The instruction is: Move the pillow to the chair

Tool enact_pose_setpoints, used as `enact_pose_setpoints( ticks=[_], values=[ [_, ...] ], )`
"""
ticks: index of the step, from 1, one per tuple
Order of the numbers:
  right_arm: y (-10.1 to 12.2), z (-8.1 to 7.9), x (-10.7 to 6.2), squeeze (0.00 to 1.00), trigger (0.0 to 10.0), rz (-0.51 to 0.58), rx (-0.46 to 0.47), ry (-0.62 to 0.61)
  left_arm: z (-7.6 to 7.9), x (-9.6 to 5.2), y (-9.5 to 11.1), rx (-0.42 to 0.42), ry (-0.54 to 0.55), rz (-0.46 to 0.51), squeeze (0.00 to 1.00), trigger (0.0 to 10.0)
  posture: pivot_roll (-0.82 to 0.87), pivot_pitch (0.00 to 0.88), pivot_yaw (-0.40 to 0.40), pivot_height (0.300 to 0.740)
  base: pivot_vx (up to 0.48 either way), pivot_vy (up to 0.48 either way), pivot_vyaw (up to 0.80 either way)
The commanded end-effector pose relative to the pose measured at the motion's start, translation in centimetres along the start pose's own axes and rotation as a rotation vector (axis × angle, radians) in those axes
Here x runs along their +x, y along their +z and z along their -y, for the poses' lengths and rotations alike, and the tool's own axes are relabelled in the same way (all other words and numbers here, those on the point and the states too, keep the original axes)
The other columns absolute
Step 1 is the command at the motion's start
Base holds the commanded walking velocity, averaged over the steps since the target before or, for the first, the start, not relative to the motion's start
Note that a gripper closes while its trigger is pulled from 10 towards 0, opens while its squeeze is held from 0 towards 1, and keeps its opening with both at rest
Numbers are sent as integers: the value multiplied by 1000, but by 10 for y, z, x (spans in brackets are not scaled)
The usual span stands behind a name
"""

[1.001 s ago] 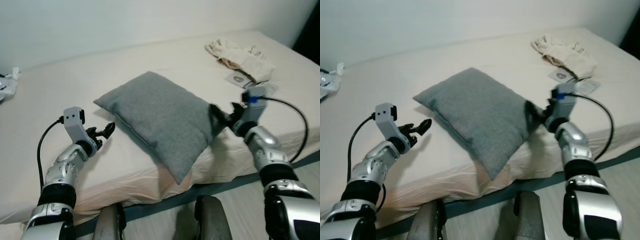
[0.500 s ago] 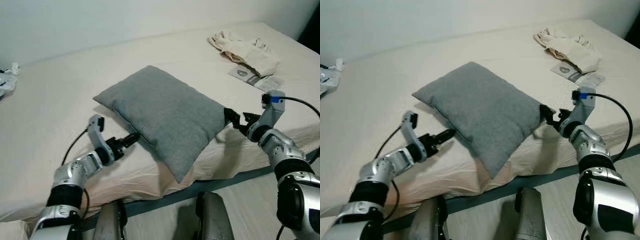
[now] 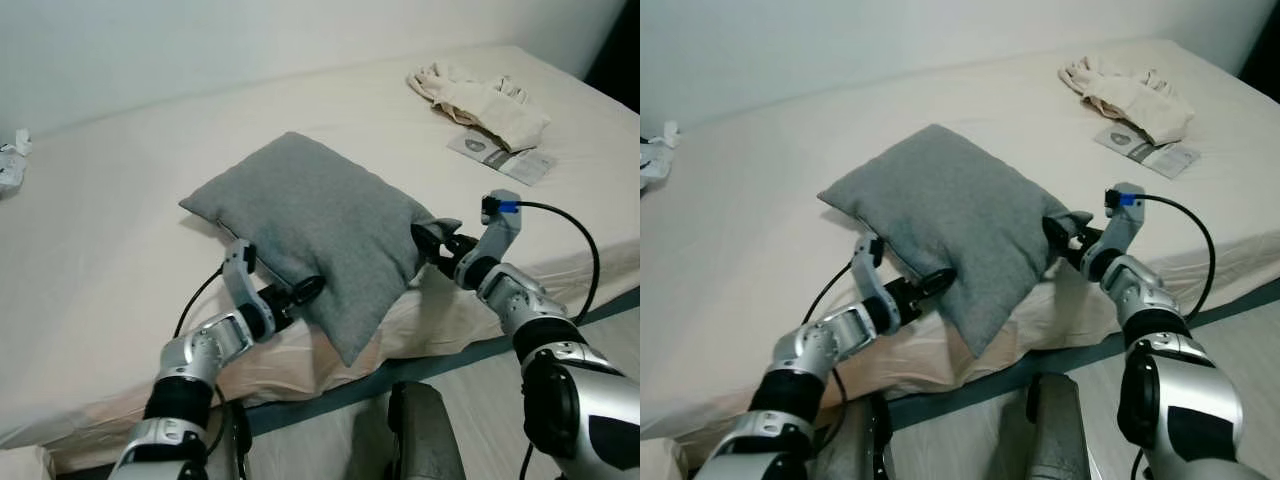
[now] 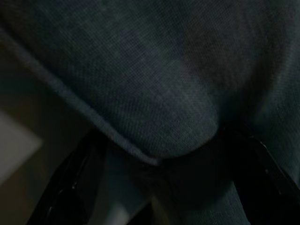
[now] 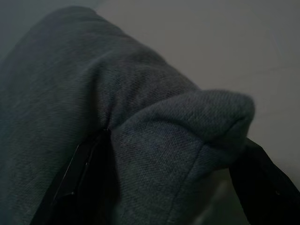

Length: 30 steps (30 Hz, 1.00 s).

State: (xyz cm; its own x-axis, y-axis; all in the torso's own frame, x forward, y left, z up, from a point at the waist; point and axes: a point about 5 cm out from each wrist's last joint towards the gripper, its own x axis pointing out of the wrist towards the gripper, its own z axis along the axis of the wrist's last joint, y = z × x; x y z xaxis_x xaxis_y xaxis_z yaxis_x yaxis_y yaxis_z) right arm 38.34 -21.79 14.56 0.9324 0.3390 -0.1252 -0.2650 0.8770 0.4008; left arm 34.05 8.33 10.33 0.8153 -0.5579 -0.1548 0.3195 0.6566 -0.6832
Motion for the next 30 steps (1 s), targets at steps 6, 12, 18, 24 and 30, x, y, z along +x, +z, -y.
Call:
enact_pose_setpoints(
  ticks=[6, 12, 18, 24, 30],
  values=[
    [-20, -37, 17, 0, 10000, -7, 107, 179, 6, 9, 9, -60, 95, 197, 0, 10000, 43, 236, 56, 545, 0, 0, 0],
    [-32, -44, 17, 0, 2471, -5, 147, 225, 10, 8, 14, -149, 40, 255, 0, 10000, 36, 234, 49, 545, 0, 0, 0],
    [-35, -41, 15, 0, 0, 20, 184, 207, 16, 8, 5, -185, 7, 260, 0, 0, 28, 226, 48, 545, 0, 0, 0],
    [-32, -40, 14, 0, 0, 46, 191, 210, 14, 6, 3, -161, 9, 256, 0, 0, 22, 215, 43, 545, 0, 0, 0],
    [-28, -42, 13, 0, 0, 85, 154, 210, 8, 0, 5, -58, 37, 258, 0, 0, 16, 191, 32, 545, 0, 0, 0]
  ],
)
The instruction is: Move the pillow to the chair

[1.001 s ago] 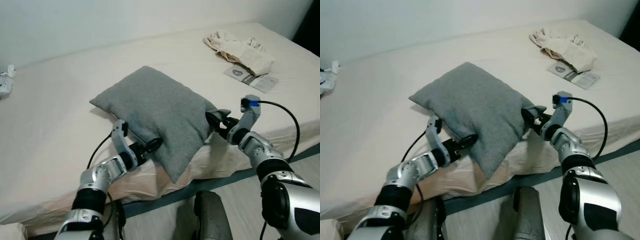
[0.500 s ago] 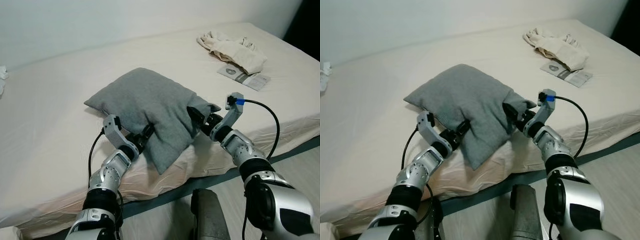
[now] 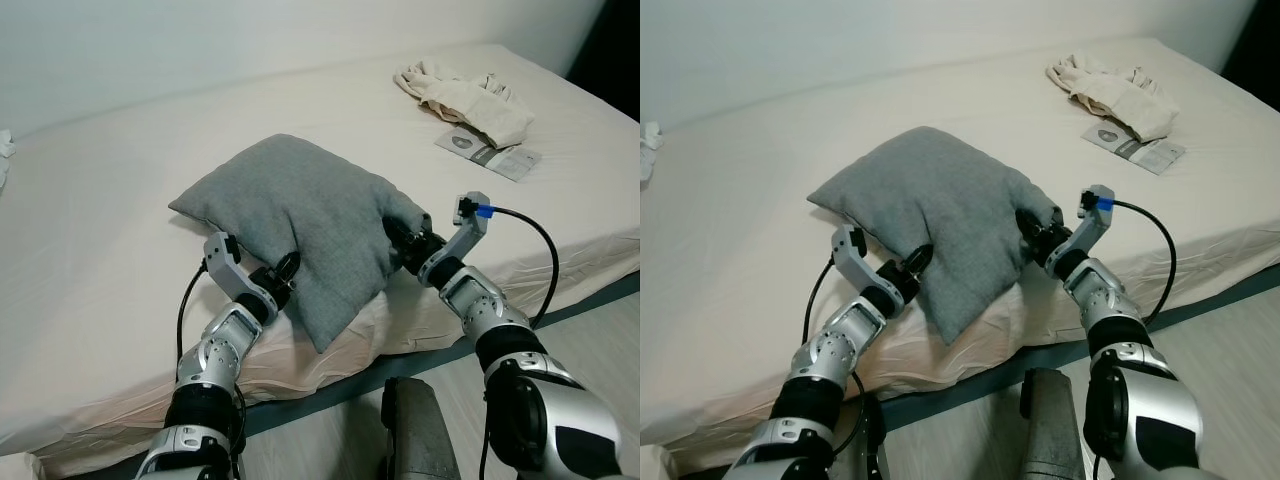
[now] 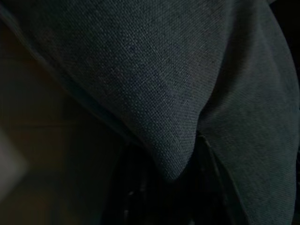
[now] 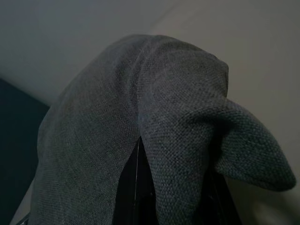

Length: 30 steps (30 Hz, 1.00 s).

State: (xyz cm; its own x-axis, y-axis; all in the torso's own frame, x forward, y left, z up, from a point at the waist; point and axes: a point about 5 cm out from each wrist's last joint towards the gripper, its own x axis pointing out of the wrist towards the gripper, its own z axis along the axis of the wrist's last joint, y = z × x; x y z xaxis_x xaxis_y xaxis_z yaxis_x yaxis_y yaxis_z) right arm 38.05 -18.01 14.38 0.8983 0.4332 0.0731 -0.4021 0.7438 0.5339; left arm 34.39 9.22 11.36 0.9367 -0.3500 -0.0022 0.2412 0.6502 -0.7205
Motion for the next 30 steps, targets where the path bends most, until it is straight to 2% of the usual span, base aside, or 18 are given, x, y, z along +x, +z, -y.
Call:
enact_pose_setpoints(
  ticks=[1, 4, 7, 9, 10, 12, 14, 17, 18, 19, 23, 27, 30],
  values=[
    [-14, -7, 3, 0, 0, -45, -2, 28, 7, 0, -9, 1, -19, -16, 0, 0, 14, 188, 31, 545, 0, 0, 0],
    [-15, -10, 3, 0, 0, -49, -45, 41, 4, -1, -7, 21, 5, 2, 0, 0, 7, 176, 29, 545, 0, 0, 0],
    [-17, -16, 5, 0, 0, -52, -130, 55, 2, -4, 0, 61, 28, 50, 0, 0, -5, 156, 19, 545, 0, 0, 0],
    [-16, -18, 6, 0, 0, -44, -145, 53, 3, -5, 2, 70, 25, 64, 0, 0, -4, 153, 16, 545, 0, 0, 0],
    [-8, -22, 9, 0, 0, 2, -198, 43, 6, -5, 8, 97, 17, 97, 0, 0, -4, 138, 4, 545, 0, 0, 0],
    [-4, -25, 9, 0, 0, 23, -221, 48, 8, -5, 12, 119, 12, 110, 0, 0, -4, 138, 4, 545, 0, 0, 0],
    [5, -32, 12, 0, 0, 65, -259, 61, 13, -6, 19, 178, -11, 132, 0, 0, -8, 127, -4, 545, 0, 0, 0],
    [22, -46, 14, 0, 0, 165, -361, 59, 27, -7, 41, 325, -39, 224, 0, 0, -15, 100, -11, 545, 0, 0, 0],
    [22, -46, 14, 0, 0, 165, -361, 59, 27, -7, 41, 325, -39, 224, 0, 0, -15, 100, -11, 545, 0, 0, 0],
    [25, -47, 14, 0, 10000, 185, -388, 39, 30, -8, 45, 353, -38, 245, 0, 10000, -14, 89, -14, 545, 0, 0, 0],
    [30, -56, 10, 0, 10000, 276, -507, 11, 33, -15, 66, 467, -10, 366, 0, 10000, -13, 57, -12, 545, 0, 0, 0],
    [30, -62, 10, 0, 10000, 295, -539, 20, 34, -17, 74, 483, -11, 405, 0, 10000, -18, 38, -10, 545, 0, 0, 0],
    [33, -67, 12, 0, 10000, 313, -535, 22, 39, -17, 78, 533, -29, 412, 0, 10000, -16, 29, -11, 545, 0, 0, 0]
  ],
)
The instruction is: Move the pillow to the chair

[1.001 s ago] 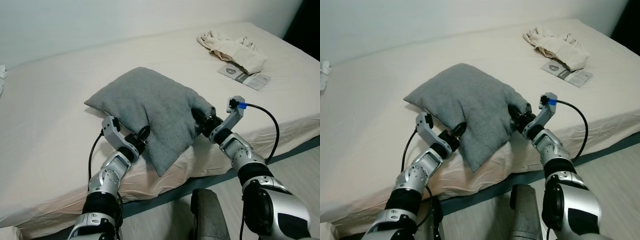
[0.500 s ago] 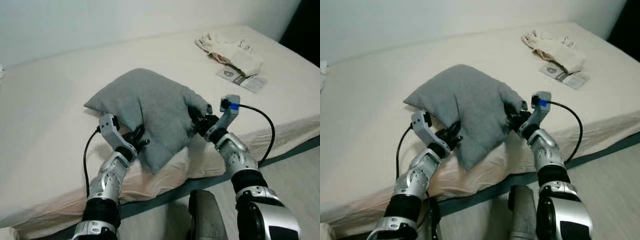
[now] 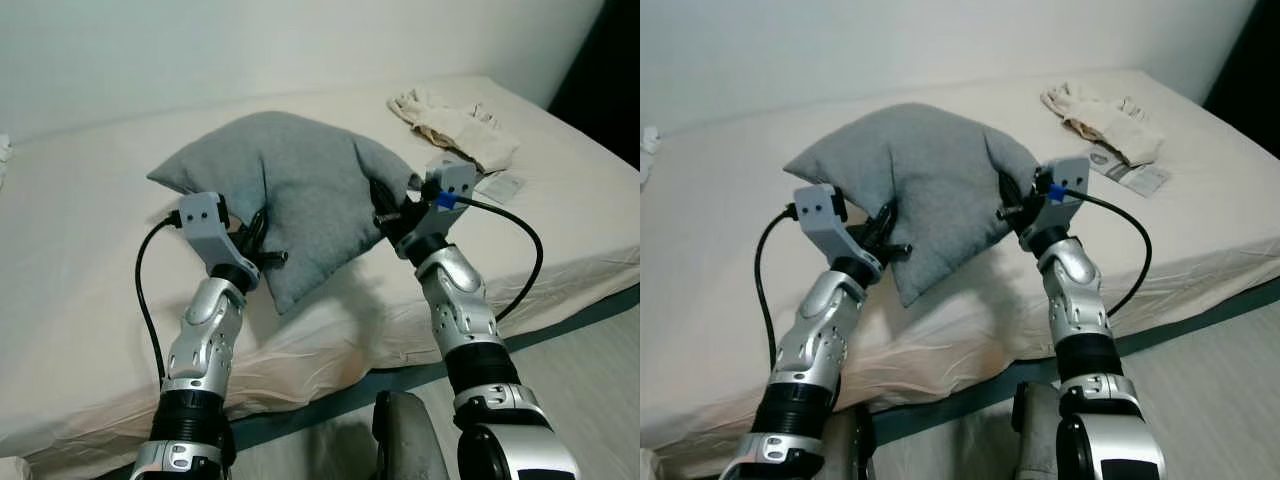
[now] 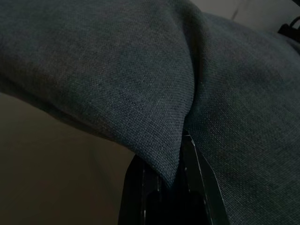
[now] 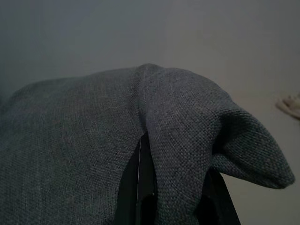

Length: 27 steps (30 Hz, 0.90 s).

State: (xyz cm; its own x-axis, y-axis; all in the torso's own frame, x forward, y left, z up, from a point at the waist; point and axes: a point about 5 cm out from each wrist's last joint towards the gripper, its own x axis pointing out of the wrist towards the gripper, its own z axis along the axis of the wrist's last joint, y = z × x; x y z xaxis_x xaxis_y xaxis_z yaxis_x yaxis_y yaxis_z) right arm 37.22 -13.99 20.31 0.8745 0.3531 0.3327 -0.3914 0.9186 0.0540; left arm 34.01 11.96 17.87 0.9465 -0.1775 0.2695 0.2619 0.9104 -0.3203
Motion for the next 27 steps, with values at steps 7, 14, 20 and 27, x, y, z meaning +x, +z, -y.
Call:
enact_pose_setpoints(
  ticks=[7, 14, 20, 27],
  values=[
    [2, -3, -5, 0, 10000, 29, -74, -40, 2, -3, 12, 104, -7, 65, 0, 10000, -12, 17, -12, 545, 0, 0, 0],
    [-22, -17, -25, 0, 10000, -24, -110, -33, -5, -14, 0, 260, 21, 25, 0, 10000, -9, 12, -7, 545, 0, 0, 0],
    [-25, -22, -30, 0, 10000, -24, -97, -33, -5, -16, 1, 280, 37, 41, 0, 10000, -4, 7, -8, 545, 0, 0, 0],
    [-26, -25, -31, 0, 10000, -20, -91, -34, 0, -17, -2, 310, 7, 40, 0, 10000, -7, 0, -5, 545, 0, 0, 0]
  ],
)
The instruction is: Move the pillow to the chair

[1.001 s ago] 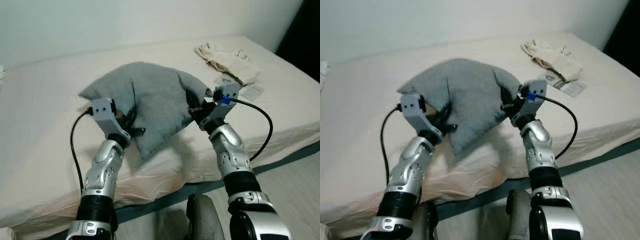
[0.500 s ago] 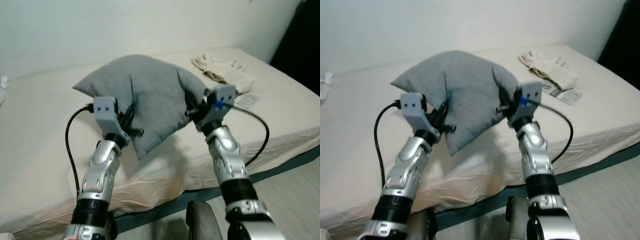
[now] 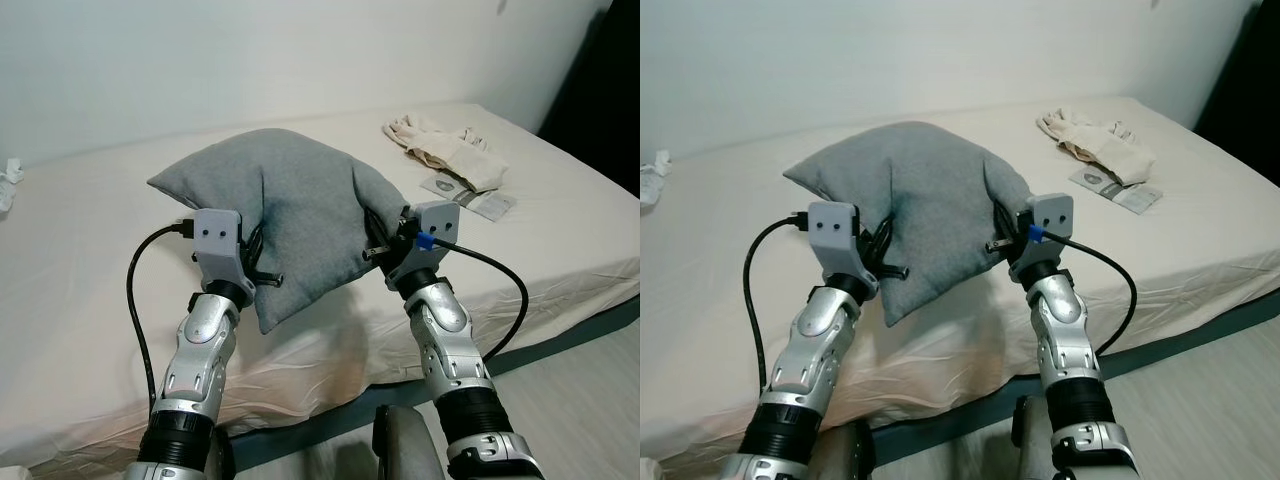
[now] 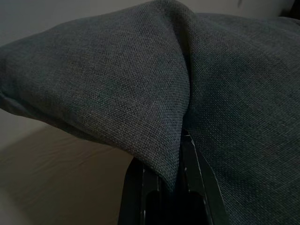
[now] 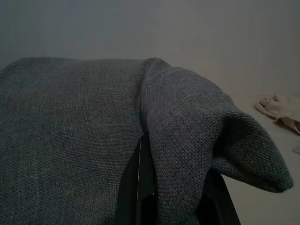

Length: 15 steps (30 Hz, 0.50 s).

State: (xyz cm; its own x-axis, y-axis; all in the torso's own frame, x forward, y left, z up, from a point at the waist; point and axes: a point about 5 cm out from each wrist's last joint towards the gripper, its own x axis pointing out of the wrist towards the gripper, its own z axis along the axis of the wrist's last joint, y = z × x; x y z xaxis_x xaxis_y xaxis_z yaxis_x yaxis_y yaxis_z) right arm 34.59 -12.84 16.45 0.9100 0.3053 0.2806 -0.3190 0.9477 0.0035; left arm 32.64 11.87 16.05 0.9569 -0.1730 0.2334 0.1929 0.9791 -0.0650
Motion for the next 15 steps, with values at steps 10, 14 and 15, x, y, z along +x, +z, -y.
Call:
enact_pose_setpoints(
  ticks=[10, 14, 15],
  values=[
    [5, -4, -1, 0, 10000, 30, -10, 17, -6, 0, 11, 51, 18, 72, 0, 10000, -6, 3, -8, 545, 0, 0, 0],
    [5, -4, -1, 0, 10000, 28, -7, 18, -7, 0, 10, 55, 19, 73, 0, 10000, -5, 6, -8, 545, 0, 0, 0],
    [5, -4, -1, 0, 10000, 28, -7, 18, -7, 0, 10, 55, 19, 73, 0, 10000, -5, 6, -8, 545, 0, 0, 0]
  ],
)
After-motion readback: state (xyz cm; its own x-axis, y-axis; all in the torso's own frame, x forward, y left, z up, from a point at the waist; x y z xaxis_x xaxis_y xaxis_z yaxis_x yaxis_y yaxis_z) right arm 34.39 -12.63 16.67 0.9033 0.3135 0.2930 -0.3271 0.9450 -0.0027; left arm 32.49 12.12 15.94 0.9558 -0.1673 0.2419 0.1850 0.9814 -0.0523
